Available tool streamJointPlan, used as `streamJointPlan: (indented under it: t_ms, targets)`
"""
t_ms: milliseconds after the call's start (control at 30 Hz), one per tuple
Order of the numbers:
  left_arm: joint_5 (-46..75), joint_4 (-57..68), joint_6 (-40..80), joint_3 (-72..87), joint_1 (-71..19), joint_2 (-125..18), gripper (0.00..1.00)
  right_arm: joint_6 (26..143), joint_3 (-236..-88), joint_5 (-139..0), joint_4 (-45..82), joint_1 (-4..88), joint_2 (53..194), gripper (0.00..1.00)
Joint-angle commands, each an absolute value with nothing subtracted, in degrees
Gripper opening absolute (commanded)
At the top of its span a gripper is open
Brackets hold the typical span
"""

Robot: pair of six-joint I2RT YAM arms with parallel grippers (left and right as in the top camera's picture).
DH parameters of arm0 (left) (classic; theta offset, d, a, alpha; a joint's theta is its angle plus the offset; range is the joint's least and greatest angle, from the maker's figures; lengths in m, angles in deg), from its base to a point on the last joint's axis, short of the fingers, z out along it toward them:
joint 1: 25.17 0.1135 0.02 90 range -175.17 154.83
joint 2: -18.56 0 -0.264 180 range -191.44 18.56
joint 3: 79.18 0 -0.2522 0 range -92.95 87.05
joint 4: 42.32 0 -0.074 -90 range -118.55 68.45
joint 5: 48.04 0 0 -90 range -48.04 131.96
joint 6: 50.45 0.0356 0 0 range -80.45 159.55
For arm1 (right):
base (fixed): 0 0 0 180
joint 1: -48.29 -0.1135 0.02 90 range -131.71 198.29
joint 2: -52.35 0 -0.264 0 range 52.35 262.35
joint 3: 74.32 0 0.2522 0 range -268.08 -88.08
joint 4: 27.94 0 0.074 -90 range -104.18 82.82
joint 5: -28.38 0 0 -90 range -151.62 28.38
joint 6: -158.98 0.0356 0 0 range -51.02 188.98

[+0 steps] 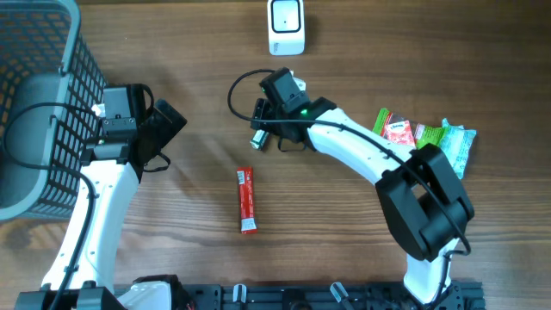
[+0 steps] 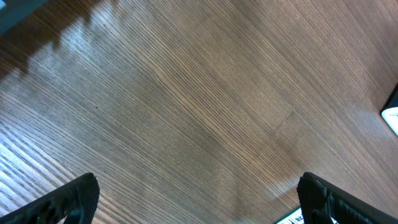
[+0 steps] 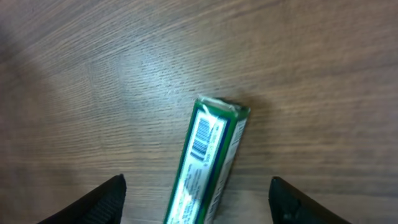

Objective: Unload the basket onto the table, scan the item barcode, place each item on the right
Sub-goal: 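Lift the green Axe box and turn it with the right gripper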

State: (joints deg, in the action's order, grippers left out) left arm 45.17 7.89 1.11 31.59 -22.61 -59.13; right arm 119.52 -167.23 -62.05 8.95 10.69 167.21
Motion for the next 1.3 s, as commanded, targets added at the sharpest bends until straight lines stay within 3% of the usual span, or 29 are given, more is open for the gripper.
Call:
streamJointPlan:
  t_ms: [0, 133, 367, 667, 767, 1000, 1267]
  targets:
    - [46.1, 7.7, 1.8, 31.5, -22.8, -59.4, 1.0, 126.5, -167.1, -54.2, 8.4, 7.5, 169.4, 0.72]
    - [46.1, 7.7, 1.8, 31.5, -22.8, -59.4, 1.0, 126.7, -167.1, -47.5, 7.6, 4.3, 171.8, 0.71]
    - [46.1, 7.7, 1.8, 31.5, -22.8, -59.4, 1.0, 126.9, -167.1, -45.3, 6.7, 3.6, 174.1, 0.57]
    - [46.1, 7.7, 1.8, 31.5, -22.8, -59.4, 1.0, 110.1, -167.1, -41.9, 6.8, 3.7, 173.6, 0.41]
    - [46.1, 7.7, 1.8, 31.5, -22.8, -59.4, 1.0, 103.7, -167.1, -42.0, 7.0, 3.7, 172.9, 0.27]
    - [46.1, 7.7, 1.8, 31.5, -22.8, -59.4, 1.0, 103.3, -167.1, -41.9, 9.1, 5.2, 171.5, 0.23]
    - [46.1, 7.7, 1.8, 31.5, -22.8, -59.4, 1.0, 86.6, -167.1, -41.8, 15.3, 8.7, 166.0, 0.2]
